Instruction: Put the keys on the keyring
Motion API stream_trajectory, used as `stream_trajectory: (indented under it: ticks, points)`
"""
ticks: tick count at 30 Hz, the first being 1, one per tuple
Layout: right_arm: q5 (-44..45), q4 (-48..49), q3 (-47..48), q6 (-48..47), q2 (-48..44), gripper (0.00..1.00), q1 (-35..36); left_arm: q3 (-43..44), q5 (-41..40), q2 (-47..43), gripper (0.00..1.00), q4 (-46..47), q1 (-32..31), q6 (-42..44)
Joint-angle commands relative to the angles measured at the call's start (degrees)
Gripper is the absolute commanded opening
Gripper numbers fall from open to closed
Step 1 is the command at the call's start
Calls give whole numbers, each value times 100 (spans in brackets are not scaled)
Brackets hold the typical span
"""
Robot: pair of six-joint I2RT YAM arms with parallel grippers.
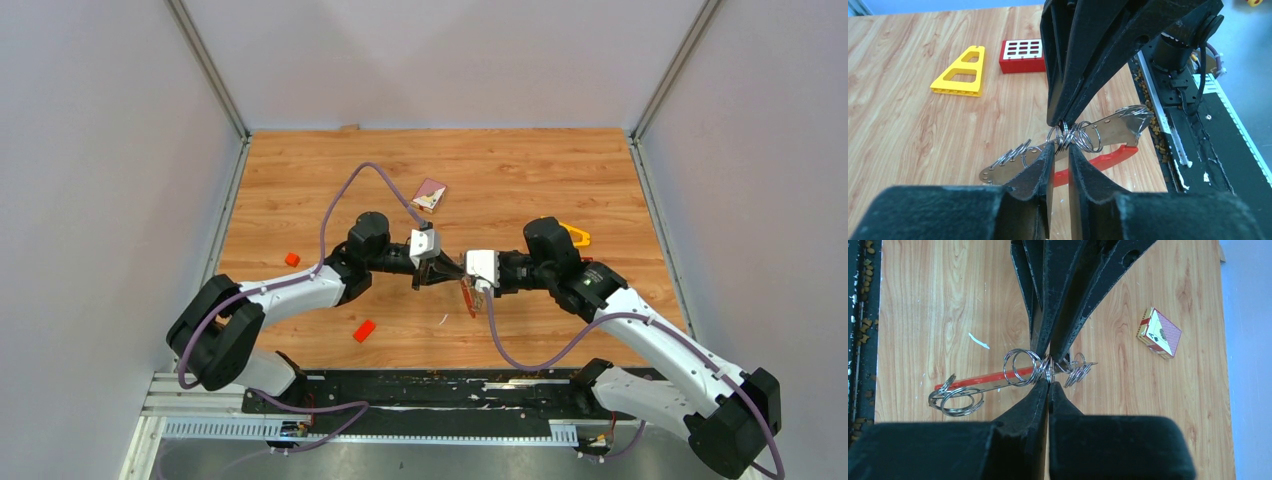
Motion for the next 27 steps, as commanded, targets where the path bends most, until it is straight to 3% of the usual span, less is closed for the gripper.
stream_trajectory:
  ticks: [1,6,8,17,23,27]
  points:
    - [-22,365,15,101,9,0,24,129,144,50,20,337,-38,-153]
    - [-25,356,23,129,14,0,28,126,92,93,10,305,-47,-109]
    - [-19,347,23,138,11,0,26,130,15,88,0,249,-47,-37]
    - [471,320,21,209,134,0,25,140,-102,-349,0,-591,-47,971]
    - [542,242,136,311,275,2,32,139,-207,-511,0,-775,-49,1194]
    - [486,168,155,332,260,17,24,153,-379,-511,0,-787,-47,1228]
